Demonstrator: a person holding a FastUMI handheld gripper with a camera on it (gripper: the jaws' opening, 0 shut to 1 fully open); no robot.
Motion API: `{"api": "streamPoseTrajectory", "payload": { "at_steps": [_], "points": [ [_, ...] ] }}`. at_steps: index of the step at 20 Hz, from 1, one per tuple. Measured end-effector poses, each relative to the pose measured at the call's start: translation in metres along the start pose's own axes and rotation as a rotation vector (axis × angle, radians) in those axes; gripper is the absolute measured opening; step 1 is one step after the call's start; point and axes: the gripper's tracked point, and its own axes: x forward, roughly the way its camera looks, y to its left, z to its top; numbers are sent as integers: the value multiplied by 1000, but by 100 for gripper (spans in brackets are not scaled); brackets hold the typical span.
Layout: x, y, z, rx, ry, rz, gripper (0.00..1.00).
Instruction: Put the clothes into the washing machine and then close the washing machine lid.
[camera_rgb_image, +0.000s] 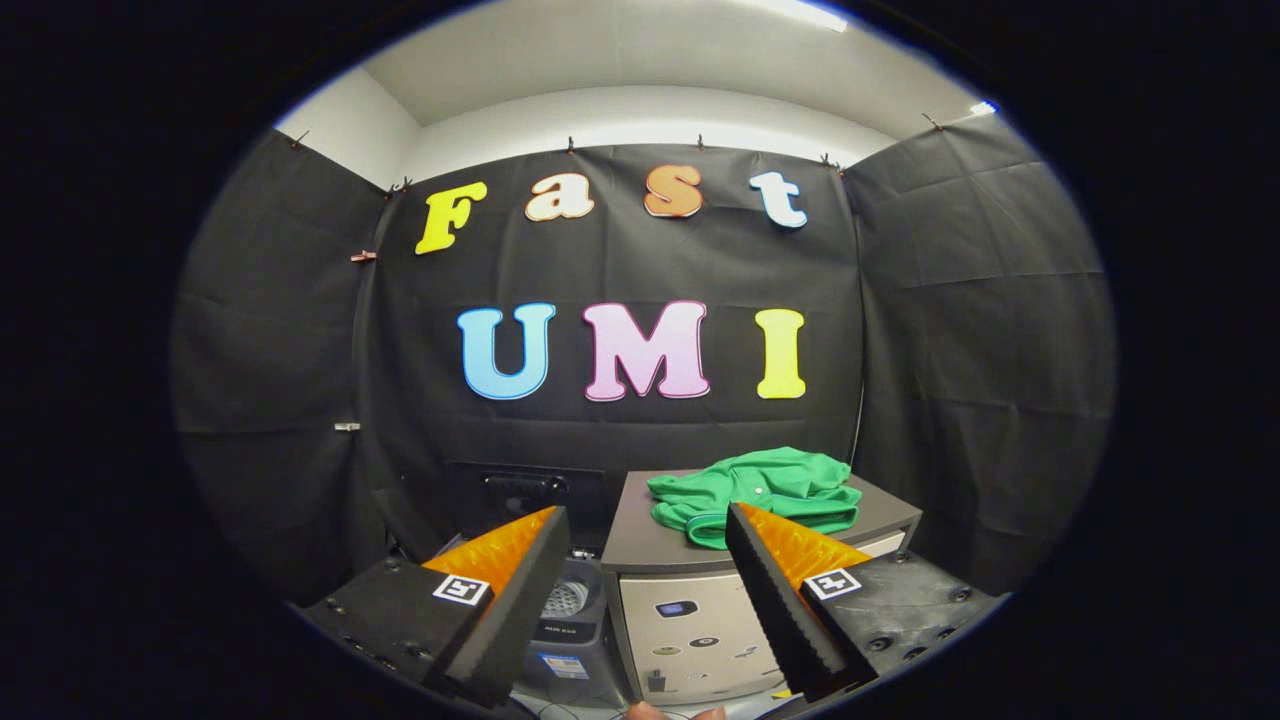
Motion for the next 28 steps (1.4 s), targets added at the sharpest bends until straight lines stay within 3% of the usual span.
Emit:
{"api": "streamPoseTrajectory", "payload": {
  "at_steps": [4, 8, 14, 18, 25, 28],
  "points": [
    [31, -8, 15, -23, 45, 13, 98],
    [92, -31, 24, -7, 149, 22, 98],
    [192, -111, -2, -86, 378, -120, 98],
    [241, -144, -38, -91, 508, -163, 99],
    [274, -162, -110, -127, 683, -180, 99],
    [274, -161, -119, -8, 672, -175, 98]
  ]
}}
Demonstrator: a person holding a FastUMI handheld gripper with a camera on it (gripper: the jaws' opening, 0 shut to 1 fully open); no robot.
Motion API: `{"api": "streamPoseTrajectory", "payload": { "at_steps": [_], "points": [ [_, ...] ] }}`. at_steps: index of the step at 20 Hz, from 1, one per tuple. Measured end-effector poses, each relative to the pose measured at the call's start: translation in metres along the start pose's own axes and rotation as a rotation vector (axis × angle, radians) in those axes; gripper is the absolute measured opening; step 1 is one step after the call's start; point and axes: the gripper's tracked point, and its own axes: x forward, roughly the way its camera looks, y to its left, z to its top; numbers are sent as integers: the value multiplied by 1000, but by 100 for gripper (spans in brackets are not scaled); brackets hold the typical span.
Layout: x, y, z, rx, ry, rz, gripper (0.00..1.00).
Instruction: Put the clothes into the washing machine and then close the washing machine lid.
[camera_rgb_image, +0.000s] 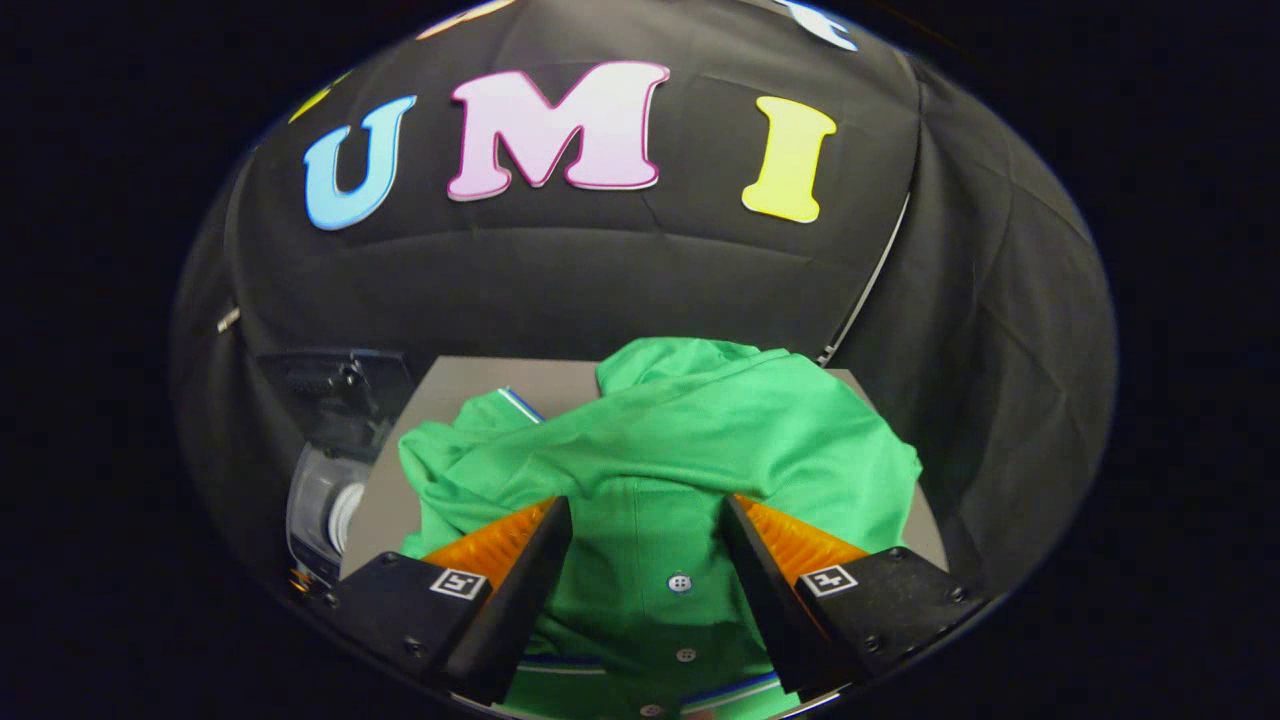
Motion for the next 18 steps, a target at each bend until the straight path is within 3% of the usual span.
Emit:
{"api": "streamPoseTrajectory", "payload": {
  "at_steps": [1, 5, 7, 11, 18],
  "points": [
    [3, -5, 0, -1, -24, -10, 94],
    [3, -10, 3, 28, -21, -5, 29],
    [-6, -7, 2, 81, -14, -5, 14],
    [-24, 0, 23, 197, -59, 48, 14],
    [-92, 30, 84, 191, -162, 108, 14]
  ]
}}
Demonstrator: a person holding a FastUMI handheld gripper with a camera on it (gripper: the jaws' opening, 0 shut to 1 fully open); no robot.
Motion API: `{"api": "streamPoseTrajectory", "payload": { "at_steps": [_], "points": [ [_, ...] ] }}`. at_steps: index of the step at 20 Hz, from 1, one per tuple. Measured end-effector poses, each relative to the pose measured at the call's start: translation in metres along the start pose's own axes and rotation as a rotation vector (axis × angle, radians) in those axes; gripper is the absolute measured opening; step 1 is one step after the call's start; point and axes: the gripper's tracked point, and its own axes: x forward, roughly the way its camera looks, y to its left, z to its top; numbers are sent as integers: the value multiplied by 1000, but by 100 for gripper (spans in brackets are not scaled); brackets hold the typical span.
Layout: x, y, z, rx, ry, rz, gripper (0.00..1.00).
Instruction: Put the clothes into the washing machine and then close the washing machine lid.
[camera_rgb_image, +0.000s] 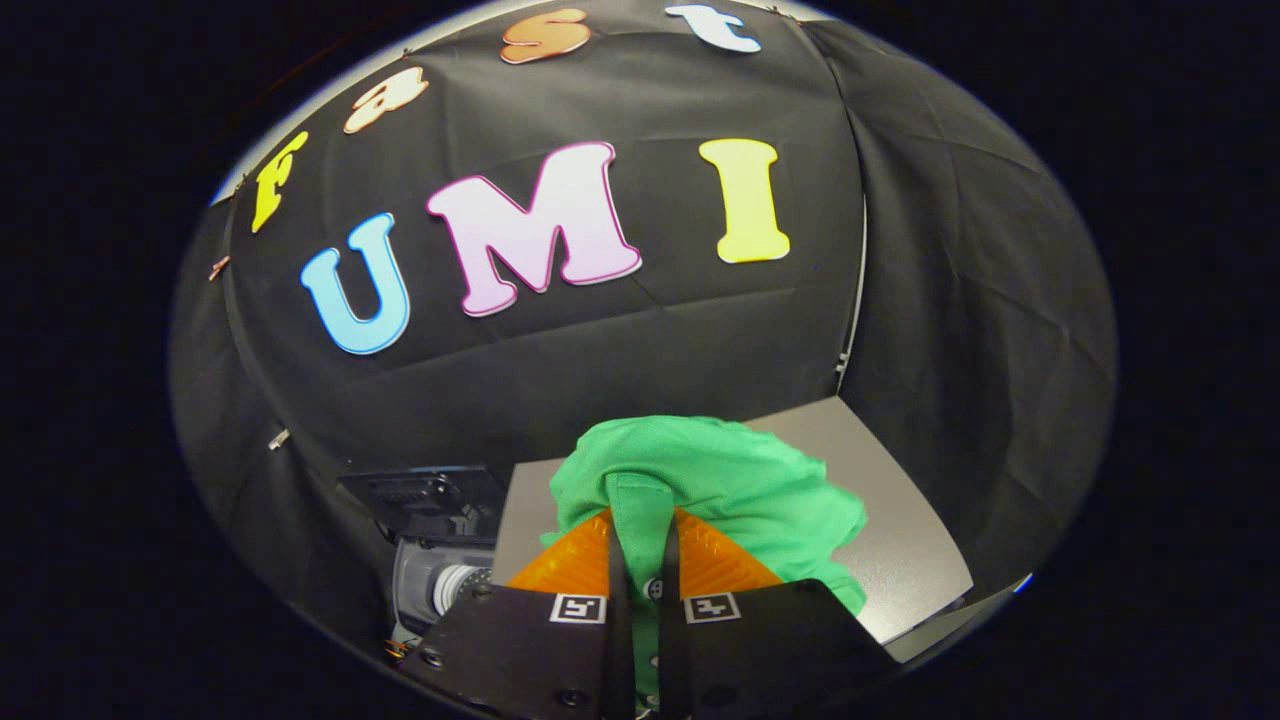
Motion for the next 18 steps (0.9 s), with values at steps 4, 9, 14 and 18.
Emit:
{"api": "streamPoseTrajectory", "payload": {
  "at_steps": [4, 9, 14, 18],
  "points": [
    [-31, 48, 31, -13, -48, 63, 14],
    [-57, 130, 33, -40, -58, 165, 14],
    [-66, 221, -1, -153, -34, 245, 13],
    [-56, 293, -47, -195, 12, 306, 14]
  ]
}}
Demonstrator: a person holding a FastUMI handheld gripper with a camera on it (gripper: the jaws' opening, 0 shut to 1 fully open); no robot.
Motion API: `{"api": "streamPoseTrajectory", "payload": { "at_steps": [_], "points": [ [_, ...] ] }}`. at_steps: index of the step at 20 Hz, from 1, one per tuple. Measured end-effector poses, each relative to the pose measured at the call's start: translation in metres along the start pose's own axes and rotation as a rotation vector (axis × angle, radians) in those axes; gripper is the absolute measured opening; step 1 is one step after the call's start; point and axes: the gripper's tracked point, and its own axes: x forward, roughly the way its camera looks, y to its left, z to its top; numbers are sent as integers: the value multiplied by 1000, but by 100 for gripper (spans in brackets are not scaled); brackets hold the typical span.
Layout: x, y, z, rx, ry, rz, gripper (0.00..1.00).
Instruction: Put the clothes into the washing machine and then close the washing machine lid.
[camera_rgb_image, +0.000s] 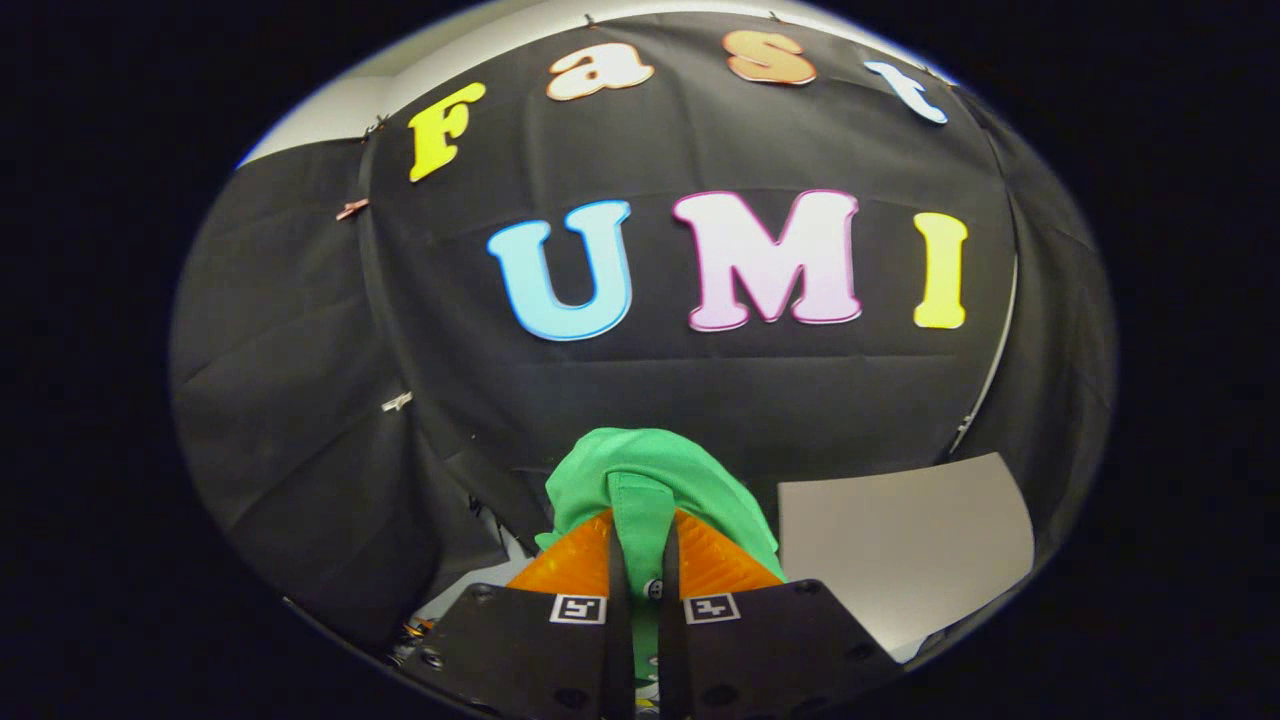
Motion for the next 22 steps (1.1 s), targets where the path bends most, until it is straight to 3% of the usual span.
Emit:
{"api": "streamPoseTrajectory", "payload": {
  "at_steps": [4, 8, 15, 22],
  "points": [
    [43, 48, -47, -19, 59, 44, 14],
    [91, 64, -103, -25, 132, 46, 14],
    [161, 35, -178, -94, 193, -34, 13],
    [219, 0, -244, -74, 240, -89, 14]
  ]
}}
